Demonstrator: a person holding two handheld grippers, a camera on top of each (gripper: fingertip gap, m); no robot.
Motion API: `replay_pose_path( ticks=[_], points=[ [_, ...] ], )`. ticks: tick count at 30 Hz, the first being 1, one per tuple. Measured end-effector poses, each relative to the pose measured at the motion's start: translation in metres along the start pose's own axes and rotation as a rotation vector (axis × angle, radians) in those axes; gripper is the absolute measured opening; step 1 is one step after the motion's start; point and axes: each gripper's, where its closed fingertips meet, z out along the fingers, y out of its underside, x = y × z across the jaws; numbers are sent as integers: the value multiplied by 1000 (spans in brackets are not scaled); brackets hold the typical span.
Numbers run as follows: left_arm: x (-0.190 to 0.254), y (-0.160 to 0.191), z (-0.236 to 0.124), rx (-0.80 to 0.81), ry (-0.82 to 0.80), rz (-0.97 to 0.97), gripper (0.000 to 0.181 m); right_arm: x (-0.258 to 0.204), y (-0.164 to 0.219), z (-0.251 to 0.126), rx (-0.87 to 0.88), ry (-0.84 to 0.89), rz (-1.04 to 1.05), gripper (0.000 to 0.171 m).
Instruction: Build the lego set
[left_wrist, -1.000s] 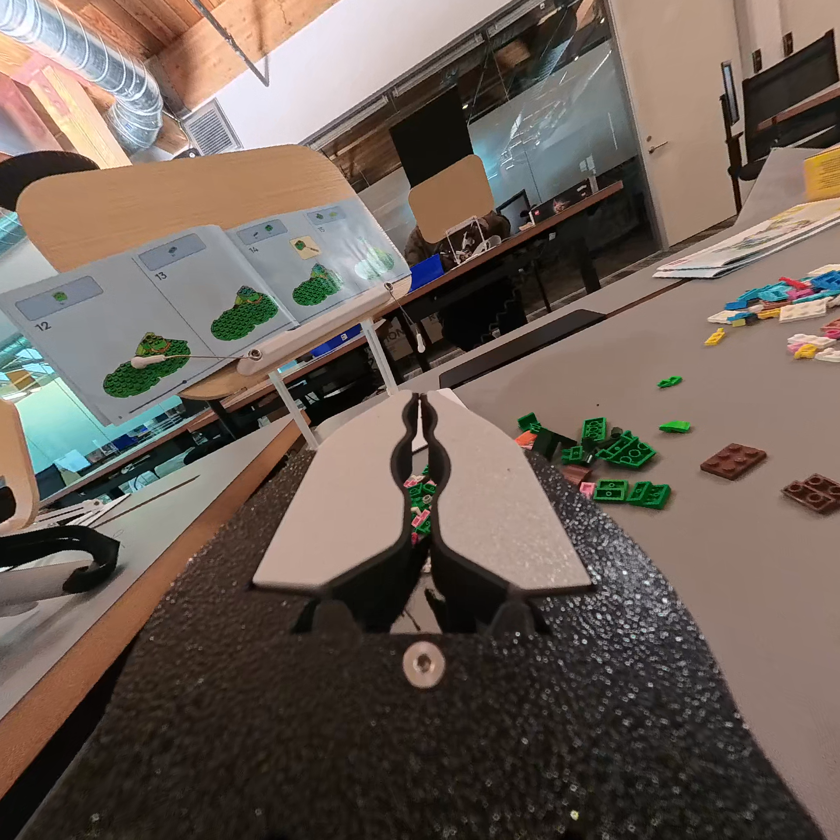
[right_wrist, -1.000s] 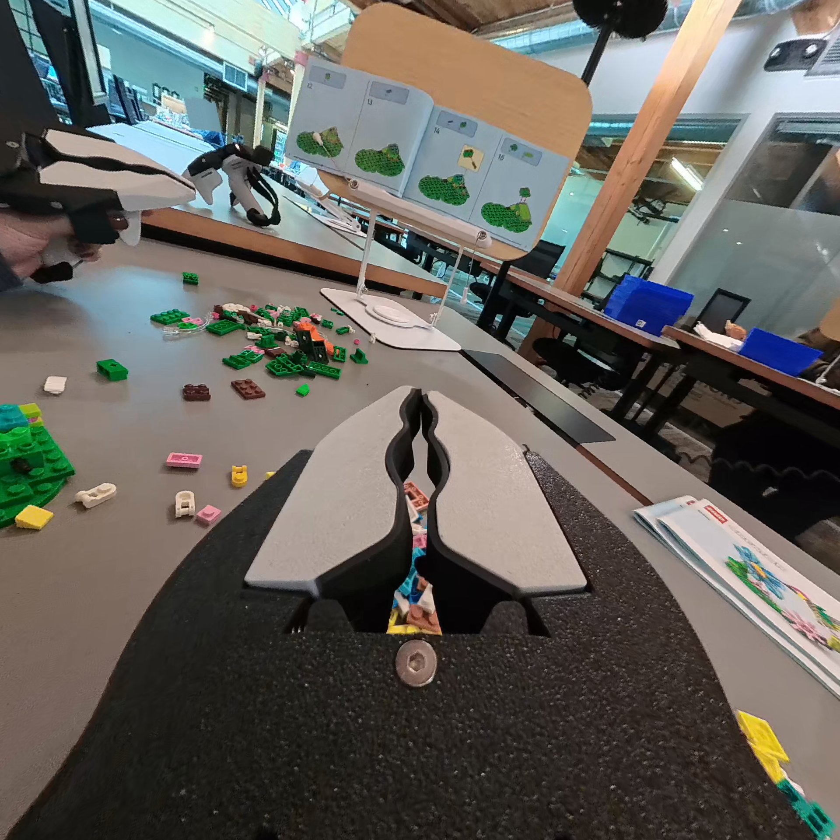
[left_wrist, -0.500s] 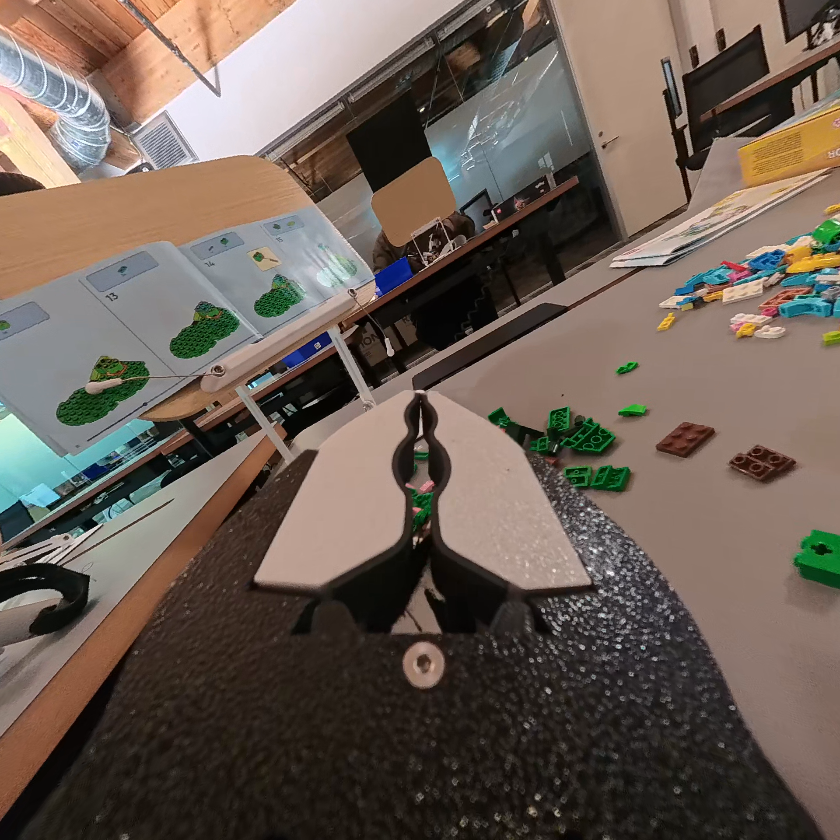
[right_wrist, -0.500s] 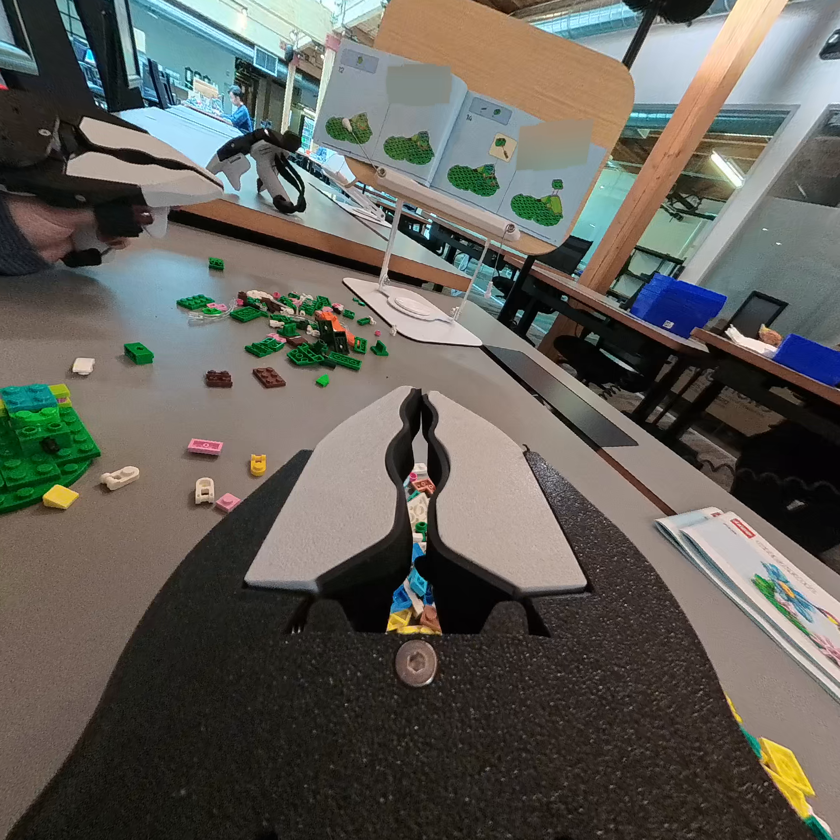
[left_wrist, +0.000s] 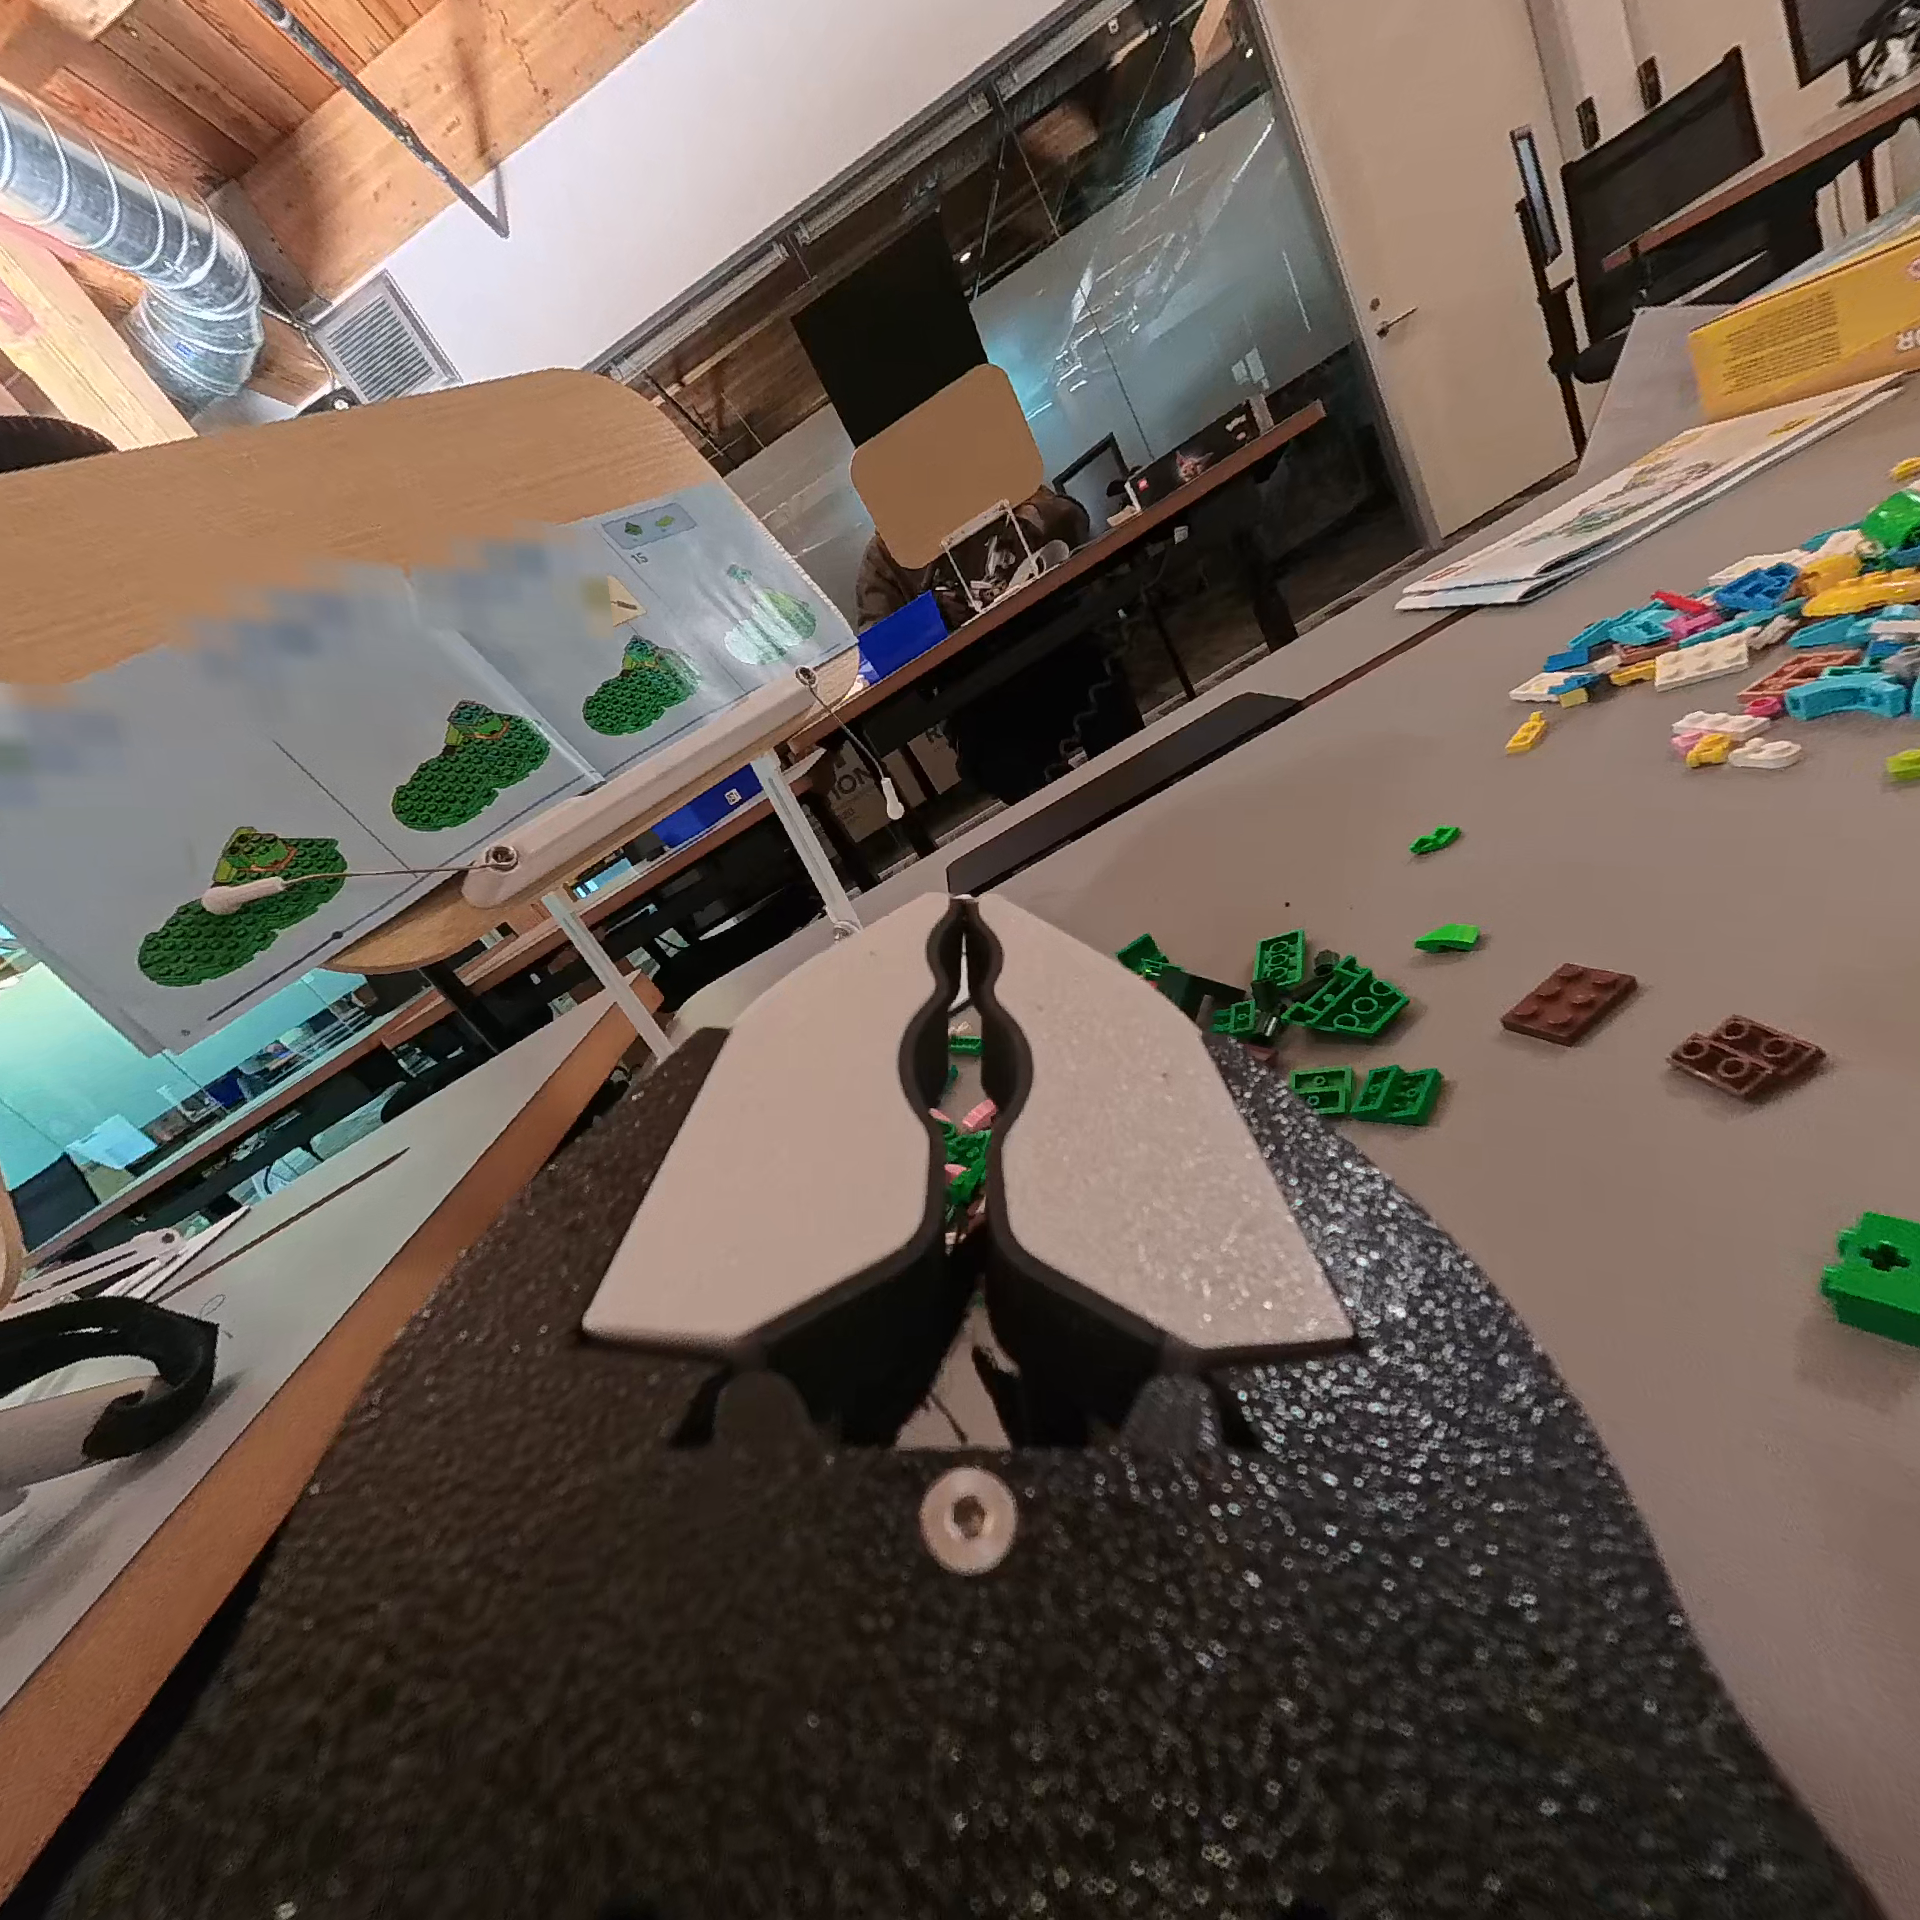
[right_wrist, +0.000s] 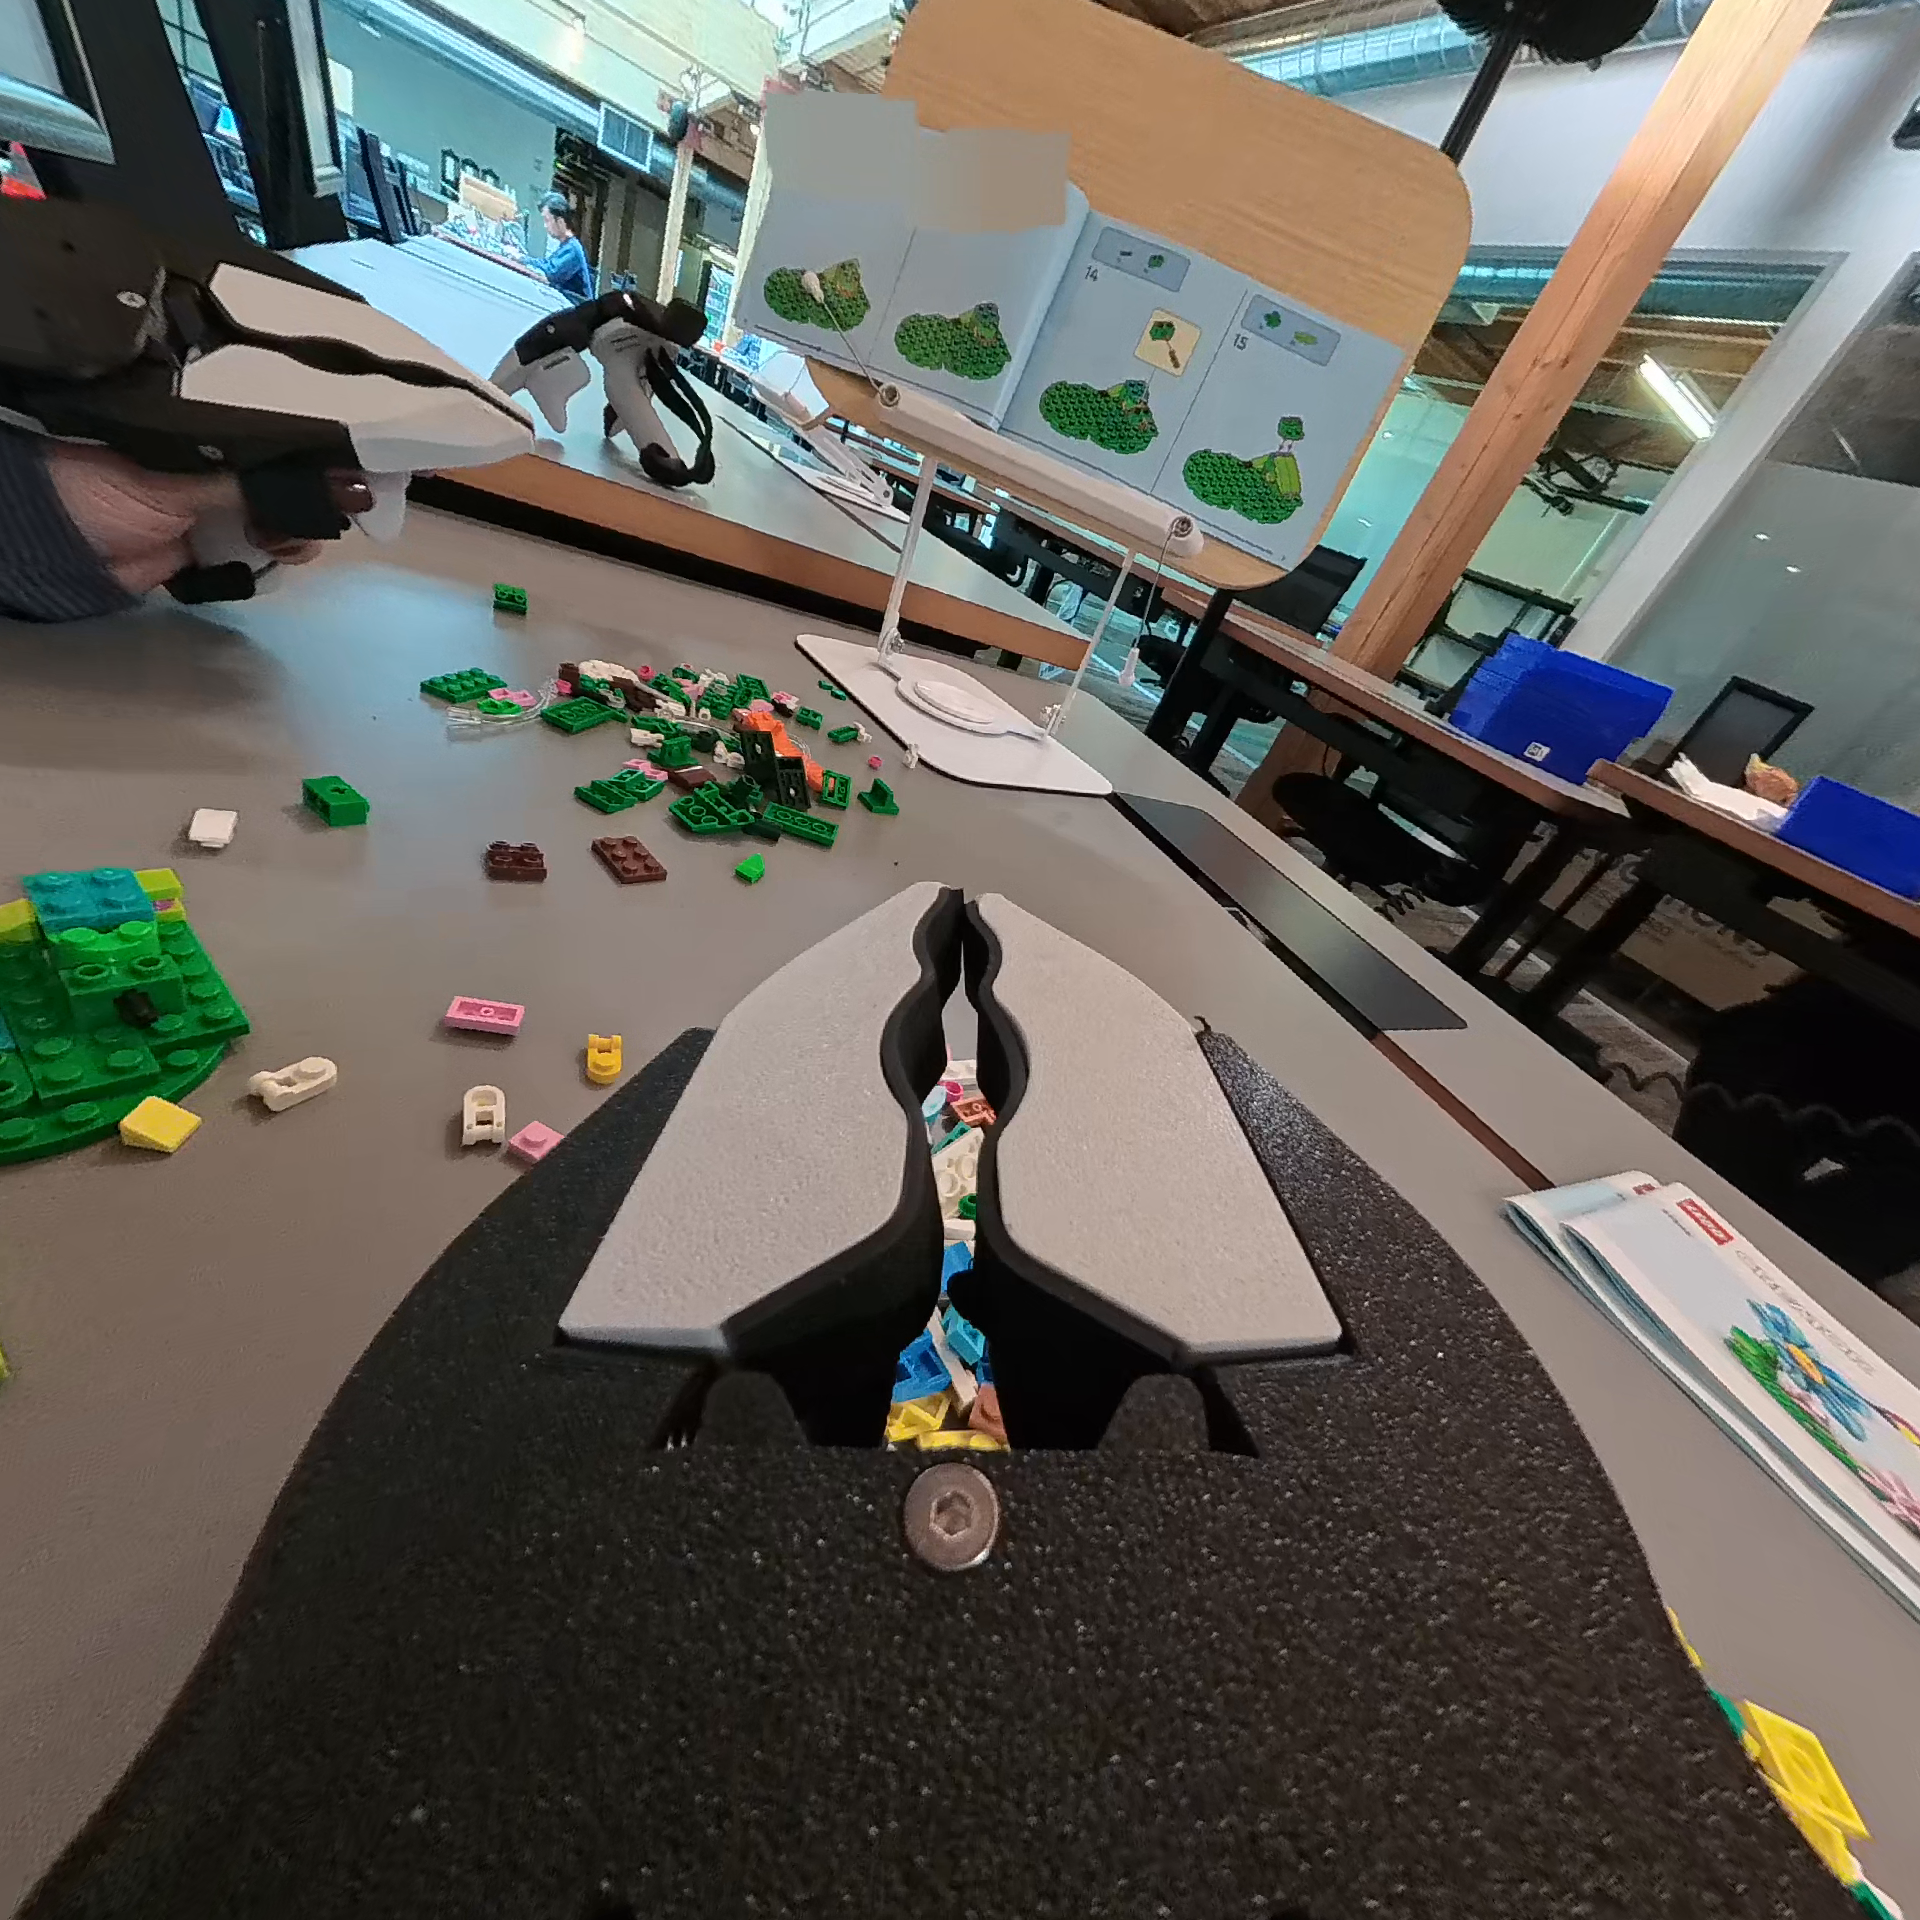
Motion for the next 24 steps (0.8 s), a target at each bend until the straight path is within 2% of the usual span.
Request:
replay_pose_path(
  ticks=[5, 8, 9, 13, 24],
  points=[
    [-14, 1, -2, -6, -74, -26, 0, 1, 0, 0, 3, 2, 6, 0],
    [-46, 25, -8, -148, -259, -68, 0, 1, 0, 0, 3, 3, 7, 0],
    [-51, 32, -9, -172, -277, -106, 0, 1, 0, 0, 3, 4, 8, 0],
    [-63, 36, -14, -154, -305, -239, 0, 1, 0, 0, 2, 4, 9, 0],
    [-51, 34, -8, -160, -246, -187, 0, 1, 0, 1, 1, 3, 8, 0]
  ],
)
